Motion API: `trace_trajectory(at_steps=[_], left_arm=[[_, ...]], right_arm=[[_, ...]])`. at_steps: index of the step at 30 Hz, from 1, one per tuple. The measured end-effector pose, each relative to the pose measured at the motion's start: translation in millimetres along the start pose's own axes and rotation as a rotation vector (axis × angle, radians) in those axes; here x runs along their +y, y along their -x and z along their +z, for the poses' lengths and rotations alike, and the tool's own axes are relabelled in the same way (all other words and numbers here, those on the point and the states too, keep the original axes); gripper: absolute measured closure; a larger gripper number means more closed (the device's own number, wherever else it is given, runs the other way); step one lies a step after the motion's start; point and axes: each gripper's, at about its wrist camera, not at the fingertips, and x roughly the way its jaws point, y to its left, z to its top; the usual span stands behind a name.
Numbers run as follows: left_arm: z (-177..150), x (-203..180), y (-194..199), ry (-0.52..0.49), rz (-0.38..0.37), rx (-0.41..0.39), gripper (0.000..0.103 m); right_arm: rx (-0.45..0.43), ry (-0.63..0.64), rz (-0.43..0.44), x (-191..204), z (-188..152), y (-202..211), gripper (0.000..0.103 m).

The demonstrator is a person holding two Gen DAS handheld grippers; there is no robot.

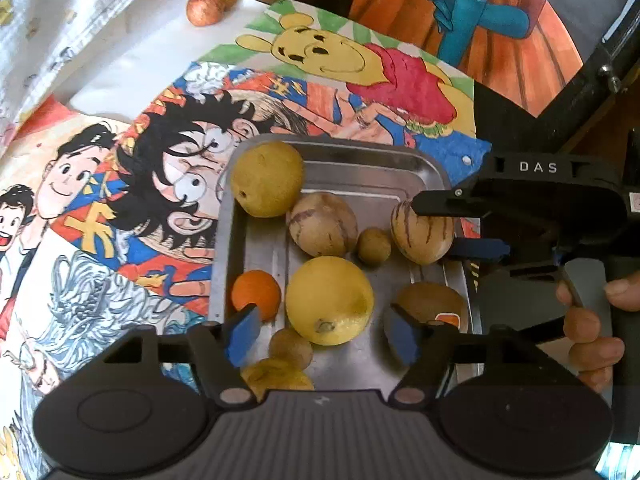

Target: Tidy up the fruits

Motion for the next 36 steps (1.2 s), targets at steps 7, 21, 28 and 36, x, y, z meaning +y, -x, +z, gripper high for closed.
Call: trace_trajectory(at_steps=[7, 21, 28, 36], left_arm=[[-2.3, 3.4, 13.9, 0.021, 0.02, -0.026, 0.019], [-5.7, 14.4, 38.7, 0.076, 0.099, -0.084, 0.006], [-5.9, 20.9, 48.8, 0.099, 0.128, -0.102, 0.001], [-10.3, 32.7, 52.4, 0.116, 0.136, -0.101, 0.001]], right_arm=[[0.001, 0.009, 0.01, 5.8, -4.4, 3.3, 0.036], [-0.021, 0.071, 0.018, 16.7, -14.6, 25.2, 0.025], [-0.049, 0.121, 0.008, 25.0, -27.4, 37.9, 0.019], [-0.109, 0.15, -0.05, 31.6, -46.9, 49.9, 0.016]])
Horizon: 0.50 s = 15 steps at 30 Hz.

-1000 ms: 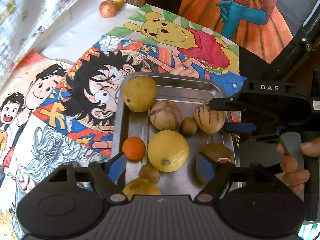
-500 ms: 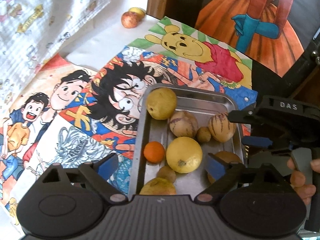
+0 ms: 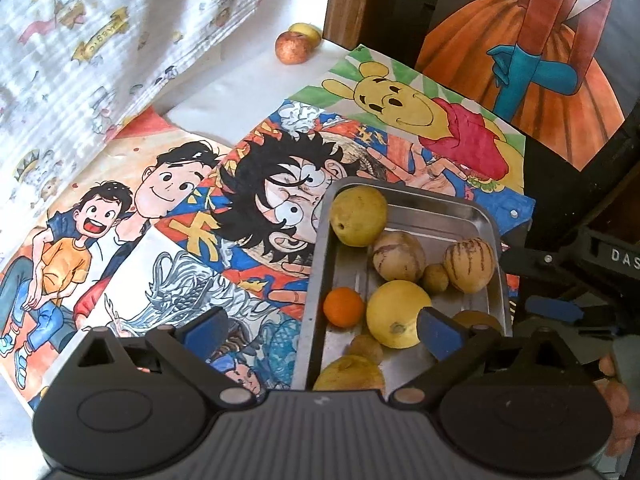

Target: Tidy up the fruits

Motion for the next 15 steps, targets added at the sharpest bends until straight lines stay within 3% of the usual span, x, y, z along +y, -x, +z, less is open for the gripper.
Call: trace_trajectory(at_steps=[9, 15], left_arm=[[-3.8, 15.0, -1.9, -0.03, -0.021, 0.017, 0.001], [-8.1, 23.1, -1.2, -0.057, -0.009, -0.012, 0.001]], right_arm=[[-0.071, 0.051, -0.061, 12.9, -24.7, 16.9, 0.001], [-0.108, 0.074, -0.113, 15.1, -45.0, 24.2, 0.001]])
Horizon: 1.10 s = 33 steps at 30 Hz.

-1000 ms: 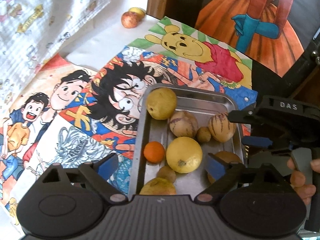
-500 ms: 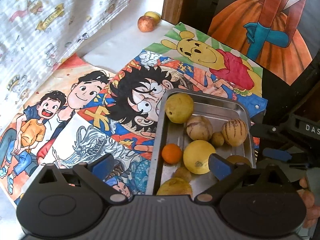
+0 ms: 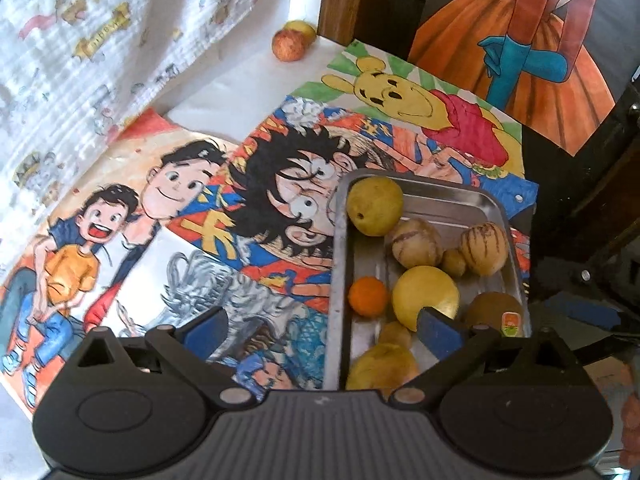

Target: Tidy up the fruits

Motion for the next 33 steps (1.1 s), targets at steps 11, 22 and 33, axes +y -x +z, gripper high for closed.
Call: trace_trajectory(at_steps=[11, 22, 33], left_arm=[[-15.4, 10.1, -1.2, -0.031, 0.025, -0.097, 0.001], [-35.6, 17.2, 7.8, 0.013, 0.039, -0.278, 0.001], [-59.8, 29.1, 19.0, 0.04, 0.002, -0.398, 0.001]], right_arm=[[-0.063, 0.125, -0.048, 10.8, -26.9, 15.5, 0.001], [-0.174, 0.326, -0.052, 33.2, -51.3, 22.7, 0.001], [-0.332, 0.363, 0.009, 37.5, -69.5, 21.2, 0.001]])
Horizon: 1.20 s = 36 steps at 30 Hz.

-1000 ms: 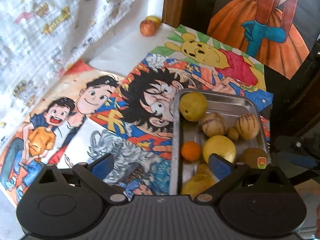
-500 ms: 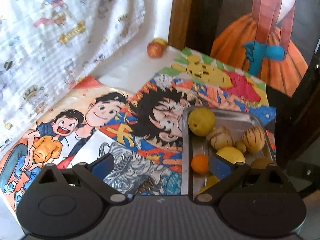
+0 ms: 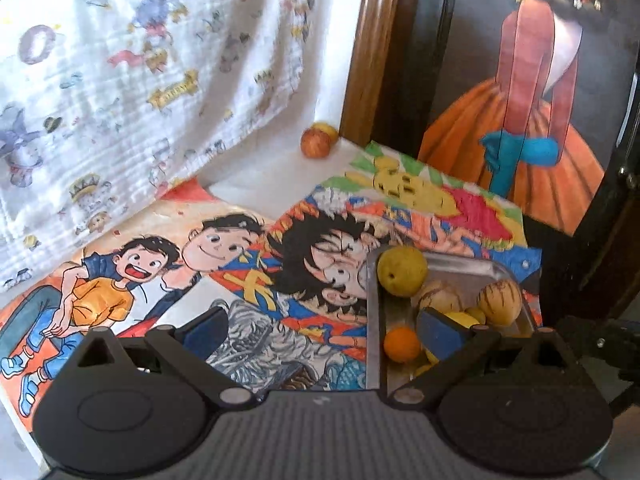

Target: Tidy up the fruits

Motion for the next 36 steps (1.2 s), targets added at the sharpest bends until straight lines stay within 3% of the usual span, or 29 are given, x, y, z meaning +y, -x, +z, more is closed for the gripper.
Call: trace_trajectory(at_steps=[10, 15, 19, 24, 36], left_arm=[[-39.3, 14.7, 17.3, 0.019, -0.021, -0.118, 0.001], [-63.5, 23.6, 49.6, 0.056, -0.005, -0.212, 0.001], [-78.7, 20.5, 86.6, 0.014, 0.049, -0.251, 0.0], [-93.2, 16.9, 126.8, -0.003, 0.102, -0.281, 0.0], [-123.0, 26.0, 189.7, -0.013, 0.102, -0.361, 0.0]], right_arm=[[-0.172, 0.021, 0.041, 7.0, -46.6, 24.4, 0.001], [-0.254, 0.058, 0.066, 12.3, -70.8, 66.5, 0.001], [-0.317, 0.119, 0.072, 21.7, -86.4, 106.7, 0.001], [-0.356, 0.142, 0.071, 31.0, -111.7, 140.9, 0.001], [-0.403, 0.147, 0.065, 53.6, -137.9, 178.9, 0.001]])
